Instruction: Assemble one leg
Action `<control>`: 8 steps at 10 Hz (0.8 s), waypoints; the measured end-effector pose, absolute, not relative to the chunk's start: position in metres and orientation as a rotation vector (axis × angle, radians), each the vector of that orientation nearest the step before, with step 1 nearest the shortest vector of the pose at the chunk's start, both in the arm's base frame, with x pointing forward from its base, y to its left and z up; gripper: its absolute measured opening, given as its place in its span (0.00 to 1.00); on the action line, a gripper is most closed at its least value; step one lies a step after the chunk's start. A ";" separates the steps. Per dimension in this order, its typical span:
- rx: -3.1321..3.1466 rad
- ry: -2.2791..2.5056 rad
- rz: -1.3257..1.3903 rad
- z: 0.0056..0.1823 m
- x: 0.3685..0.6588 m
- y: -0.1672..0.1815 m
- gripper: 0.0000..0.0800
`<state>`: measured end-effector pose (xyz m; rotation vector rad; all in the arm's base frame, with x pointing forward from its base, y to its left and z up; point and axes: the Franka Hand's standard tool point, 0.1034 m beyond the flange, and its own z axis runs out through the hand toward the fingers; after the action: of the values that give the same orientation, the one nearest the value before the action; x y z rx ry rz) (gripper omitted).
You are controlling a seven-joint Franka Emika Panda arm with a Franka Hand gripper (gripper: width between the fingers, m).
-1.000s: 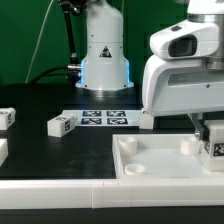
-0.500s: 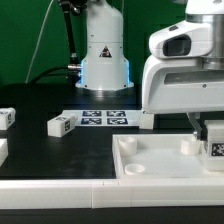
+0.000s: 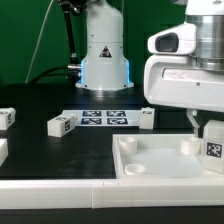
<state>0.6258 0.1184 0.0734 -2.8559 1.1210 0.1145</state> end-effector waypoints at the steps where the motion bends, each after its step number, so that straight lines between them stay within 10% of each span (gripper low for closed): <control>1: -2.795 1.269 0.112 0.073 0.626 0.120 0.37; 8: -2.243 2.077 0.127 0.072 0.624 0.125 0.37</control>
Offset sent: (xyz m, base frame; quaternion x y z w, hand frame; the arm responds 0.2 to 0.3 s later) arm -0.0074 -0.0025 0.0022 0.0134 0.0455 0.3388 0.9397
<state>0.6242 0.1245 0.0720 -2.2429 2.0767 0.1274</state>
